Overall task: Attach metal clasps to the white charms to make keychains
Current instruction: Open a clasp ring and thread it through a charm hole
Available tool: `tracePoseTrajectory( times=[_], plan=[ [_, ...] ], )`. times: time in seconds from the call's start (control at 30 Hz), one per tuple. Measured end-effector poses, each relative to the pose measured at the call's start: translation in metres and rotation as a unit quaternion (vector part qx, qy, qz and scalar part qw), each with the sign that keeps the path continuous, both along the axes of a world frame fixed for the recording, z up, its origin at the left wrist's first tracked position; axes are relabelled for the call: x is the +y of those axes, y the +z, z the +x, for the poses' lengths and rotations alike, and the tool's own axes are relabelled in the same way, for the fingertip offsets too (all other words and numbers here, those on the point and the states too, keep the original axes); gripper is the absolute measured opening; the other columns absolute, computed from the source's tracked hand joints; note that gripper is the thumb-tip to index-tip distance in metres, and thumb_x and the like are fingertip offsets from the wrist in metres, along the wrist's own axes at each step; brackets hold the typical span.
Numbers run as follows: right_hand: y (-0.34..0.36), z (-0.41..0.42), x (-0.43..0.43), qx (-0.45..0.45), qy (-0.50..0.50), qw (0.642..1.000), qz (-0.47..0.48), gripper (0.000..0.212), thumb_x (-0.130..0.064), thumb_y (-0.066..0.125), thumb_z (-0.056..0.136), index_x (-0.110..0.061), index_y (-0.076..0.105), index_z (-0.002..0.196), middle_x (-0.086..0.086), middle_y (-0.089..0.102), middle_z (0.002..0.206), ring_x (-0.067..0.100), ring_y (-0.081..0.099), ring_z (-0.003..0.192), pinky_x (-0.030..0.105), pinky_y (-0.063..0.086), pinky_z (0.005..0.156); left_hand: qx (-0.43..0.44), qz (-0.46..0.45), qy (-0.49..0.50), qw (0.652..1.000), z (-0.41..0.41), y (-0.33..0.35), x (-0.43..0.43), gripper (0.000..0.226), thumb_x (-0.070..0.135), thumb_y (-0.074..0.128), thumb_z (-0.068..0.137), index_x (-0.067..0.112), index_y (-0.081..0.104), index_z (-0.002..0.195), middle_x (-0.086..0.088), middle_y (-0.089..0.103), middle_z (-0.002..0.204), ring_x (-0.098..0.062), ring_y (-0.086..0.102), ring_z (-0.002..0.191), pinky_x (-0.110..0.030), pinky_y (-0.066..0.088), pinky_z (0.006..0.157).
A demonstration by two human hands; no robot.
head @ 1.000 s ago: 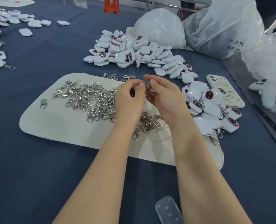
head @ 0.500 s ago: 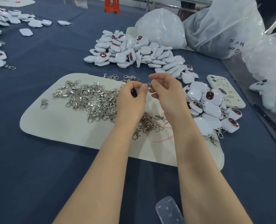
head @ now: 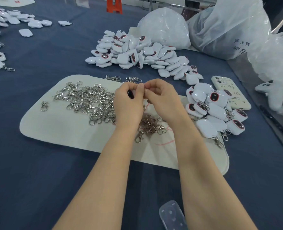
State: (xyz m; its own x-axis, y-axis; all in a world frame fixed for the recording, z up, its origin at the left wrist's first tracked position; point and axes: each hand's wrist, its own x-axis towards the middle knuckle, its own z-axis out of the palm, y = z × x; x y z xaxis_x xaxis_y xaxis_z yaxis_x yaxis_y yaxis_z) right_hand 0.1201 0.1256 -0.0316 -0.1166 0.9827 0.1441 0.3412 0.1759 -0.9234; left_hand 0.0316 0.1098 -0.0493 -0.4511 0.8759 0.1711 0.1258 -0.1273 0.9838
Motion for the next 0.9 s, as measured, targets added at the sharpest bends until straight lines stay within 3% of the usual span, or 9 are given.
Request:
tracePoseTrajectory(
  times=[0.13, 0.2, 0.33, 0.43, 0.53, 0.67, 0.73, 0.83, 0.9],
  plan=[
    [-0.002, -0.0051, 0.0009, 0.009, -0.02, 1.0, -0.008, 0.009, -0.011, 0.056, 0.091, -0.008, 0.062, 0.098, 0.002, 0.067, 0.088, 0.015, 0.063, 0.084, 0.032, 0.052, 0.084, -0.009, 0.0, 0.0, 1.0, -0.0009, 0.0028, -0.0031, 0.02, 0.023, 0.063, 0.09, 0.023, 0.056, 0.071, 0.002, 0.056, 0.071, -0.006, 0.049, 0.062, -0.008, 0.036, 0.054],
    [-0.0036, -0.0066, 0.0016, 0.019, -0.039, 0.999, -0.011, 0.006, -0.01, 0.053, 0.093, -0.01, 0.058, 0.096, 0.01, 0.068, 0.096, 0.024, 0.065, 0.092, 0.041, 0.052, 0.089, 0.012, -0.001, -0.001, 1.0, -0.0006, 0.0031, -0.0029, 0.014, 0.023, 0.064, 0.089, 0.021, 0.059, 0.076, 0.0, 0.061, 0.077, -0.01, 0.053, 0.07, -0.014, 0.042, 0.065],
    [-0.0053, -0.0072, 0.0023, 0.016, -0.064, 0.998, 0.001, 0.009, -0.009, 0.049, 0.094, -0.014, 0.056, 0.092, 0.01, 0.068, 0.094, 0.022, 0.065, 0.088, 0.045, 0.053, 0.087, 0.029, -0.011, -0.024, 0.999, 0.0013, 0.0048, -0.0026, 0.005, 0.019, 0.06, 0.091, 0.018, 0.062, 0.086, -0.01, 0.065, 0.095, -0.029, 0.059, 0.095, -0.041, 0.047, 0.088],
    [-0.0061, -0.0059, 0.0019, 0.028, -0.067, 0.997, 0.0, 0.006, -0.01, 0.052, 0.093, -0.014, 0.055, 0.091, 0.011, 0.068, 0.093, 0.024, 0.065, 0.089, 0.047, 0.052, 0.086, 0.049, -0.014, -0.022, 0.998, 0.0024, 0.0046, -0.0026, 0.01, 0.015, 0.056, 0.092, 0.019, 0.059, 0.084, -0.008, 0.063, 0.092, -0.03, 0.058, 0.097, -0.043, 0.047, 0.089],
    [-0.0033, -0.0054, 0.0019, 0.06, -0.043, 0.997, -0.021, 0.009, -0.006, 0.053, 0.091, -0.015, 0.052, 0.09, 0.011, 0.064, 0.087, 0.029, 0.064, 0.083, 0.05, 0.053, 0.085, 0.041, -0.025, -0.015, 0.999, 0.003, 0.0021, -0.0013, 0.008, 0.015, 0.052, 0.094, 0.018, 0.056, 0.087, -0.014, 0.063, 0.102, -0.03, 0.058, 0.101, -0.045, 0.046, 0.092],
    [0.0015, -0.0028, -0.0004, 0.155, 0.016, 0.984, -0.083, 0.021, 0.008, 0.048, 0.086, -0.012, 0.053, 0.086, 0.005, 0.055, 0.076, 0.016, 0.058, 0.064, 0.028, 0.053, 0.061, 0.017, -0.033, -0.012, 0.999, 0.002, 0.0016, 0.0009, 0.013, 0.015, 0.05, 0.095, 0.02, 0.052, 0.084, -0.019, 0.06, 0.108, -0.031, 0.057, 0.102, -0.046, 0.045, 0.094],
    [0.0012, 0.0002, 0.0004, 0.122, -0.01, 0.991, -0.058, 0.023, 0.009, 0.049, 0.084, -0.013, 0.056, 0.085, 0.002, 0.055, 0.077, 0.011, 0.056, 0.062, 0.025, 0.05, 0.06, 0.01, -0.039, -0.014, 0.999, 0.0026, 0.0018, 0.0003, 0.019, 0.017, 0.05, 0.095, 0.025, 0.05, 0.079, -0.02, 0.06, 0.107, -0.031, 0.057, 0.101, -0.046, 0.045, 0.094],
    [0.0015, 0.0003, 0.0021, -0.004, -0.056, 0.998, 0.029, 0.018, -0.001, 0.053, 0.085, -0.017, 0.061, 0.089, -0.009, 0.06, 0.085, 0.01, 0.059, 0.081, 0.033, 0.052, 0.08, -0.004, -0.047, -0.016, 0.999, 0.003, 0.0017, -0.0005, 0.02, 0.018, 0.05, 0.096, 0.026, 0.051, 0.078, -0.02, 0.061, 0.105, -0.032, 0.057, 0.1, -0.046, 0.046, 0.093],
    [0.0012, -0.0018, 0.0006, -0.027, -0.048, 0.998, 0.044, 0.011, -0.007, 0.058, 0.086, -0.016, 0.063, 0.091, -0.011, 0.063, 0.085, 0.007, 0.06, 0.084, 0.029, 0.051, 0.084, -0.031, -0.048, -0.018, 0.998, 0.0022, 0.002, 0.0001, 0.019, 0.016, 0.049, 0.096, 0.023, 0.052, 0.079, -0.018, 0.06, 0.101, -0.029, 0.058, 0.094, -0.048, 0.048, 0.092]
  ],
)
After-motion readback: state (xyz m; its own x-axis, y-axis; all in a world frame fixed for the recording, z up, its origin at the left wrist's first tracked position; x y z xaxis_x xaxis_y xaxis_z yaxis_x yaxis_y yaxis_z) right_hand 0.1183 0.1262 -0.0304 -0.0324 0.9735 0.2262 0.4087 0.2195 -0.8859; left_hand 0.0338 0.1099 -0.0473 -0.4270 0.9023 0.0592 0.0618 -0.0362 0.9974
